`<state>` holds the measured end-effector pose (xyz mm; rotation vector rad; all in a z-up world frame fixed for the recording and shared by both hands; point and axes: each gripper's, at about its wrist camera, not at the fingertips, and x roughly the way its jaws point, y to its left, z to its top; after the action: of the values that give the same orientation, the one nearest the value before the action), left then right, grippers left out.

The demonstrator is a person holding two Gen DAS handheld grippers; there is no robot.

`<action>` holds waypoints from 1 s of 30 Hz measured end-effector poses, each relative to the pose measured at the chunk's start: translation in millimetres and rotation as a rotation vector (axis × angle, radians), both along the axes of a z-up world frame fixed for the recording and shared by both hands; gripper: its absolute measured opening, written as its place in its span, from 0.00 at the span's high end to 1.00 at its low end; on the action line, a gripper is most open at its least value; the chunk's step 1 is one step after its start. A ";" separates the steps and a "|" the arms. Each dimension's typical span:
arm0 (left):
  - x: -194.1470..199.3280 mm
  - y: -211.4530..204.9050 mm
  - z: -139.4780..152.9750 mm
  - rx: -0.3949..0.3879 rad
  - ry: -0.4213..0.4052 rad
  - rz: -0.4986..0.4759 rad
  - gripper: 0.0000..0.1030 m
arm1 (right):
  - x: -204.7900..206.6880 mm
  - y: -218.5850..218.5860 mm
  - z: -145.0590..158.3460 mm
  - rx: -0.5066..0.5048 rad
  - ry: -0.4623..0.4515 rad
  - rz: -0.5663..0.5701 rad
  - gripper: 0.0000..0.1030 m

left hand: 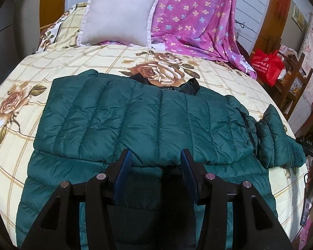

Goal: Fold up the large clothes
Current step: 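Close the right gripper on the sleeve cuff and lift it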

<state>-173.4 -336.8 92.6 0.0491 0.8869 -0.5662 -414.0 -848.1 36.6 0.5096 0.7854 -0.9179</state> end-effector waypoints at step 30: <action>20.6 44.2 -8.4 0.131 -0.053 0.066 0.71 | -14.5 -35.7 -33.7 0.031 0.033 -0.019 0.78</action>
<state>-152.9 -292.6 84.1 0.1526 0.8698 -0.4426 -428.5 -883.8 2.9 0.5311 0.8266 -0.9349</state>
